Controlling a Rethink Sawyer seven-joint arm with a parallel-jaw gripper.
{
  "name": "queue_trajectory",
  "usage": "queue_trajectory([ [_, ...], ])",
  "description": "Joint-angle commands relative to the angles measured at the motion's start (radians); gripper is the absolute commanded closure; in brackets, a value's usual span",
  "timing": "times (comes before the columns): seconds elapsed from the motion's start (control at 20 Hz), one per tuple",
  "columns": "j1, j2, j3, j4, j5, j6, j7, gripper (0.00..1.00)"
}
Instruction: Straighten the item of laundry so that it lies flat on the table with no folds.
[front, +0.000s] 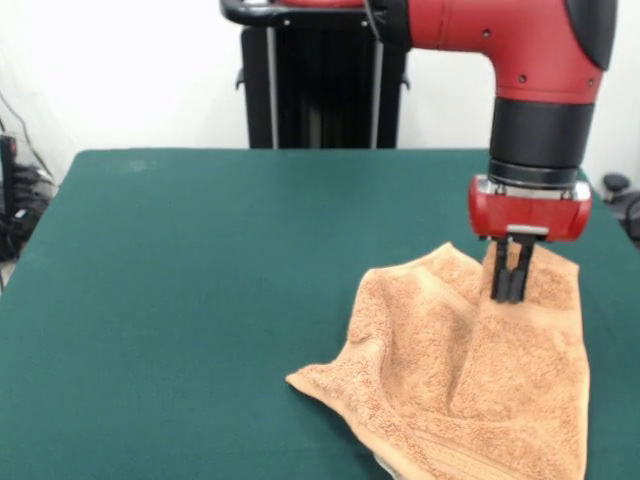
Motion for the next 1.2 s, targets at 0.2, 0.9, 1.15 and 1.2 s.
queue_trajectory([
  [0.2, 0.012, 0.081, 0.03, 0.046, 0.079, -0.015, 0.263, 1.0],
  [0.9, 0.084, 0.196, -0.003, -0.013, 0.161, -0.065, 0.262, 1.0],
  [1.15, 0.087, 0.194, -0.012, -0.003, 0.153, -0.056, 0.234, 1.0],
  [1.2, 0.085, 0.196, -0.01, -0.002, 0.151, -0.056, 0.231, 1.0],
])
